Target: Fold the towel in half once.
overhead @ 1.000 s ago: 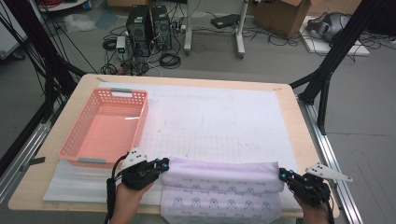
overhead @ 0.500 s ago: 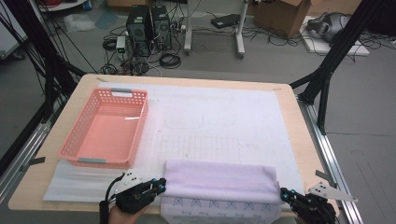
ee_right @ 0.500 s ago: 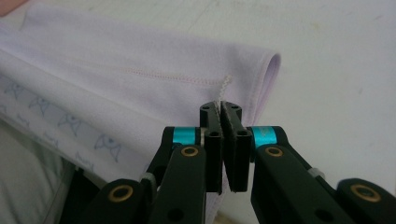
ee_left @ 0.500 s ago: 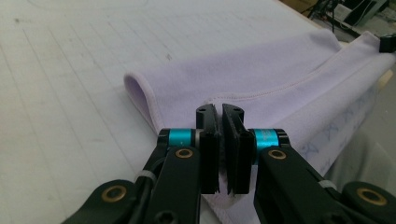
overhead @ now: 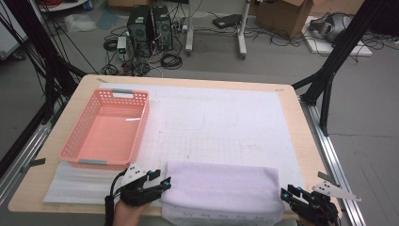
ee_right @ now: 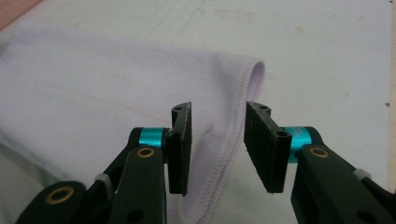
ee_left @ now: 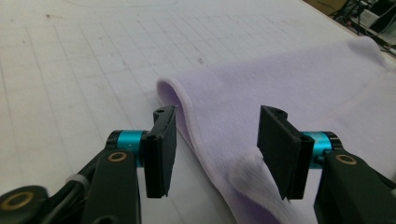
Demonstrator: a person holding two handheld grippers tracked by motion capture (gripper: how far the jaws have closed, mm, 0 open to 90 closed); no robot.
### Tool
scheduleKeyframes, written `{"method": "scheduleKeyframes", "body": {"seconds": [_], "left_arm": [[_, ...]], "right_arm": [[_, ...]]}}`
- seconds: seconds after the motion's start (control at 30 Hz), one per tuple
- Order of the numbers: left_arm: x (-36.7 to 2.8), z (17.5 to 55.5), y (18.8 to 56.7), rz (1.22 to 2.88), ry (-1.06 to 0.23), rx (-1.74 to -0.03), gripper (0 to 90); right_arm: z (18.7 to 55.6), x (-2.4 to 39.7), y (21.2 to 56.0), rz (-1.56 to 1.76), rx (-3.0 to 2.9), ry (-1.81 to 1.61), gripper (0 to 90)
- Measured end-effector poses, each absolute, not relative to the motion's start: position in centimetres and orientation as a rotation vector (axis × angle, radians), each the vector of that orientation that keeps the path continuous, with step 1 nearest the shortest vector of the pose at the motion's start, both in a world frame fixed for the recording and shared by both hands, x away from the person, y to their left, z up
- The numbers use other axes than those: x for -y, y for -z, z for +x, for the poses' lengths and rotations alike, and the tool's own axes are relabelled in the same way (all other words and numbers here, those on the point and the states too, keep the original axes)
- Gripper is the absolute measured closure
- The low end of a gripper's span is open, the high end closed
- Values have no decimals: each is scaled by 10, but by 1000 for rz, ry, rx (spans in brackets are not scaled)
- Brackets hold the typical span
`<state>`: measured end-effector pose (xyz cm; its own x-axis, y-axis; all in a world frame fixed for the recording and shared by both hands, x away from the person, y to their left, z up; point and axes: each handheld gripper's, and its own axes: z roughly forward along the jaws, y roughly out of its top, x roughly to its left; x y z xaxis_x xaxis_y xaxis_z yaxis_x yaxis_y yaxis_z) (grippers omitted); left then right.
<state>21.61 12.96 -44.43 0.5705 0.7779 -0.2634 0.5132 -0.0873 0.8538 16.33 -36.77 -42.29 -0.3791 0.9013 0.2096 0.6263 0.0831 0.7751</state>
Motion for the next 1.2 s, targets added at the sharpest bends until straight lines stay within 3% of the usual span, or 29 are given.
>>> {"method": "scheduleKeyframes", "body": {"seconds": [0.7, 0.83, 0.97, 1.03, 1.2], "left_arm": [[-121, 268, 453, 1883, -242, -1086, 466], [-115, 269, 453, 1931, -280, -1051, 550], [-109, 266, 453, 1982, -319, -1002, 740], [-109, 267, 453, 1981, -300, -994, 804], [-110, 266, 452, 1946, -293, -1037, 846]], "right_arm": [[229, 359, 445, 1518, -2126, -1052, 642], [233, 358, 445, 1487, -2150, -1041, 701], [235, 360, 446, 1447, -2194, -1076, 839], [235, 360, 447, 1452, -2199, -1101, 852], [234, 360, 447, 1438, -2195, -1108, 870]]}}
